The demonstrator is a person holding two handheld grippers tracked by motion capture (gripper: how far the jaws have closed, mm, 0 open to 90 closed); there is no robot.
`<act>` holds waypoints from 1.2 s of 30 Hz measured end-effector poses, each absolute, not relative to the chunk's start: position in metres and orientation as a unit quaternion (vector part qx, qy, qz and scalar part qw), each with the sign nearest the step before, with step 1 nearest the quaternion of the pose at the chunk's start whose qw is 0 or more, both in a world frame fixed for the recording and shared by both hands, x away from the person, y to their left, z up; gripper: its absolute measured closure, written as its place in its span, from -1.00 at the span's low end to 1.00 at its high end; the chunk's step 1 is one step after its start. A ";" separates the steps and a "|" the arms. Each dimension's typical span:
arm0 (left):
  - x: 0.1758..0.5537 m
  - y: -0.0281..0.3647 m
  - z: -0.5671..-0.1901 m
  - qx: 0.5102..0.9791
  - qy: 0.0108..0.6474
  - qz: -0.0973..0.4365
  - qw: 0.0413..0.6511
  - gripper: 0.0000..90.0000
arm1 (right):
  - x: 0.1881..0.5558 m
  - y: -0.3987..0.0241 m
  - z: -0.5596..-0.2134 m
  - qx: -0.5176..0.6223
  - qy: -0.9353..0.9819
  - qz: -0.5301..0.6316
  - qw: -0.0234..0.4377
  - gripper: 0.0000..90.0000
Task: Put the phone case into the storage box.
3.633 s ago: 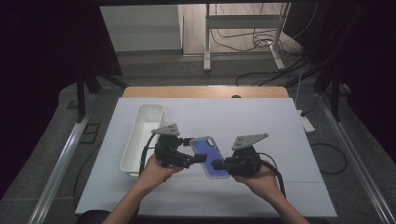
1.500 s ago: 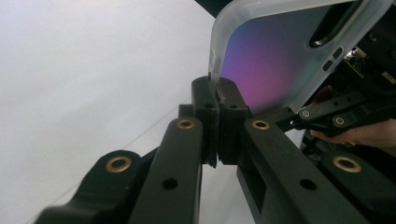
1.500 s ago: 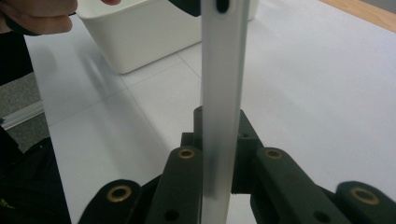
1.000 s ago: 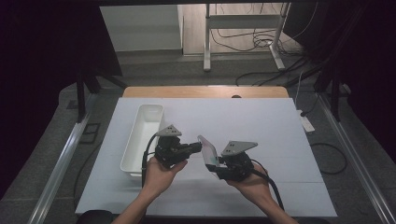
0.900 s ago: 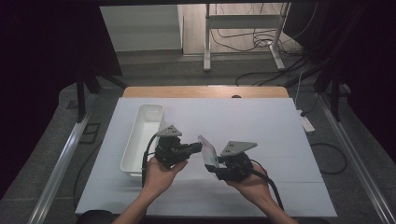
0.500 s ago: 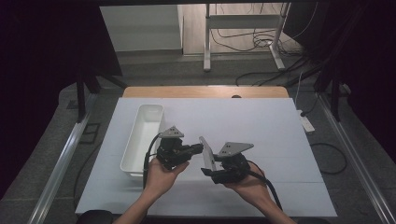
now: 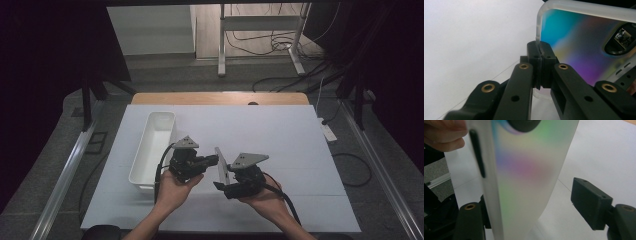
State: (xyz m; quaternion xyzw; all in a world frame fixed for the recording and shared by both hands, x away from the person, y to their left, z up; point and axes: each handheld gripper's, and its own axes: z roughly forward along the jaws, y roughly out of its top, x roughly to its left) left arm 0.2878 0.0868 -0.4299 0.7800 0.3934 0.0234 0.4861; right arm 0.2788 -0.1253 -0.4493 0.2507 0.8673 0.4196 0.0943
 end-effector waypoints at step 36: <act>0.297 0.108 -0.427 0.774 0.422 0.059 0.468 0.96 | 0.280 -0.150 -0.441 0.270 0.862 0.419 0.091 -0.97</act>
